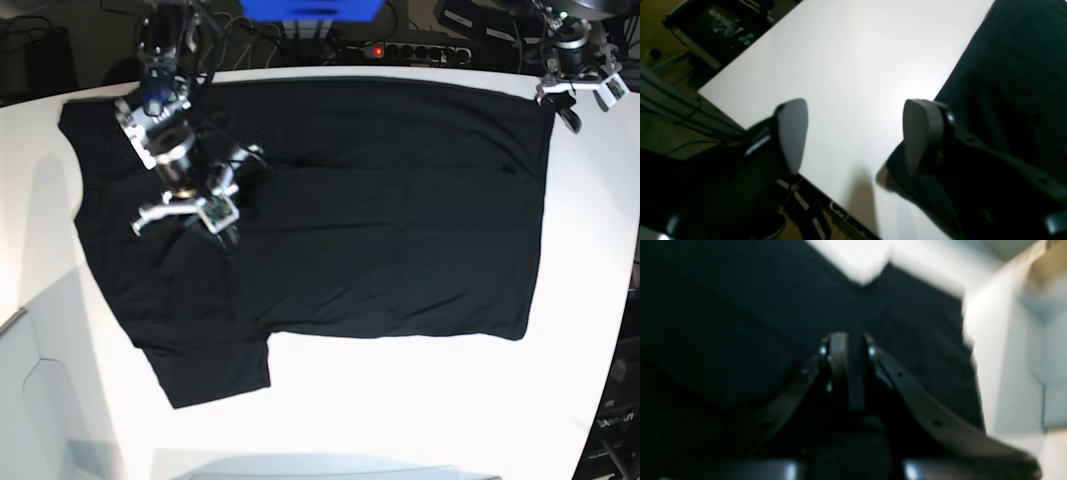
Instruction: Fold the T-shirt properly
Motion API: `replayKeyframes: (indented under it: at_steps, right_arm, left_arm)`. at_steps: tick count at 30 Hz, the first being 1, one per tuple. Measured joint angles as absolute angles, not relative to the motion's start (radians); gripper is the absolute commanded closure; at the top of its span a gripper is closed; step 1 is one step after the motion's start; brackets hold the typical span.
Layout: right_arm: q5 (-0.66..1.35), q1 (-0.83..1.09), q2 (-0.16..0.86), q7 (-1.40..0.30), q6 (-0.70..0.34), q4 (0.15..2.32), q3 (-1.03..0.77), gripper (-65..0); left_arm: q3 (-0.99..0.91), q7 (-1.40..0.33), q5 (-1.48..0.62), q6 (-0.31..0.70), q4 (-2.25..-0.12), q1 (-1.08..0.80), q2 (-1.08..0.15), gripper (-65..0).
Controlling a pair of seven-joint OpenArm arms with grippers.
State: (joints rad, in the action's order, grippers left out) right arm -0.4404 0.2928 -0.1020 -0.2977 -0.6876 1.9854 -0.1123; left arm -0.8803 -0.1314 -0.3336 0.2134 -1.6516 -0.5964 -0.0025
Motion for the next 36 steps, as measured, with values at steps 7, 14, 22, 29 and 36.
replayKeyframes:
  at_steps: [7, 14, 22, 29, 36]
  right_arm:
    - [-0.442, 0.339, -0.102, -0.288, -0.687, 1.843, -0.153, -6.1]
    - [-0.447, 0.221, -0.103, -0.298, -0.687, 1.664, -0.141, -6.2]
    - [-0.443, 0.054, -0.111, -0.294, -0.687, 1.635, -0.124, -6.6]
    - [-0.443, -0.048, -0.086, -0.292, -0.687, 1.665, -0.216, -6.6]
    - [-0.442, -0.064, -0.091, -0.294, -0.687, 1.770, -0.371, -6.3]
  left_arm:
    - [-0.876, -0.131, -0.330, 0.213, -1.652, -0.583, -0.006, -43.2]
    - [-0.878, -0.132, -0.327, 0.213, -1.652, -0.558, -0.014, -43.2]
    - [-0.876, -0.131, -0.326, 0.214, -1.652, -0.522, -0.017, -43.2]
    - [-0.875, -0.135, -0.327, 0.214, -1.650, -0.445, -0.038, -43.3]
    - [-0.875, -0.138, -0.326, 0.213, -1.651, -0.365, -0.059, -43.3]
